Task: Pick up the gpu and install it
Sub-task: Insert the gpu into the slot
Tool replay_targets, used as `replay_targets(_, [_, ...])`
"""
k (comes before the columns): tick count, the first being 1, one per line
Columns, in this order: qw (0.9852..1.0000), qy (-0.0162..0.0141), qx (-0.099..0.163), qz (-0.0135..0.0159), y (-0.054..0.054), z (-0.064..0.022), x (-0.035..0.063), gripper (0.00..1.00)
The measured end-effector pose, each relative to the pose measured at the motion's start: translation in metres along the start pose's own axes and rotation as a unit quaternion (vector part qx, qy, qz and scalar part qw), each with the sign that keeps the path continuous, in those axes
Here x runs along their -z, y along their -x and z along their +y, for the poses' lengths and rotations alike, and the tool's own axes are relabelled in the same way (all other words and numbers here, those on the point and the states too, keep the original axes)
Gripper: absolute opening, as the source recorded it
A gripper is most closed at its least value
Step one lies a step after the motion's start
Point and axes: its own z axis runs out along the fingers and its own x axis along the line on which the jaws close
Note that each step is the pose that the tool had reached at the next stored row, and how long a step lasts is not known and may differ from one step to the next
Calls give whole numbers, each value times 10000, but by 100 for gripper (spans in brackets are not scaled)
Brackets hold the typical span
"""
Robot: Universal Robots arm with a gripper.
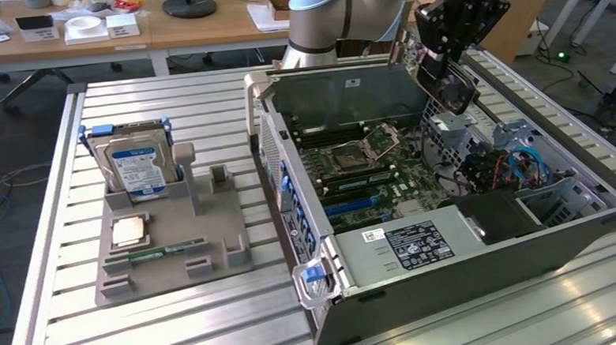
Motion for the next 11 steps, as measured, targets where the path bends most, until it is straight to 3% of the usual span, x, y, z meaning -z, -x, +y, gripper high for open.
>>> replay_targets(2, [9995, 9, 311, 8, 0, 0, -4, 27])
replay_targets(5, [9983, 15, 580, 16, 0, 0, -6, 27])
replay_targets(11, [9936, -3, 1132, 39, 0, 0, -8, 27])
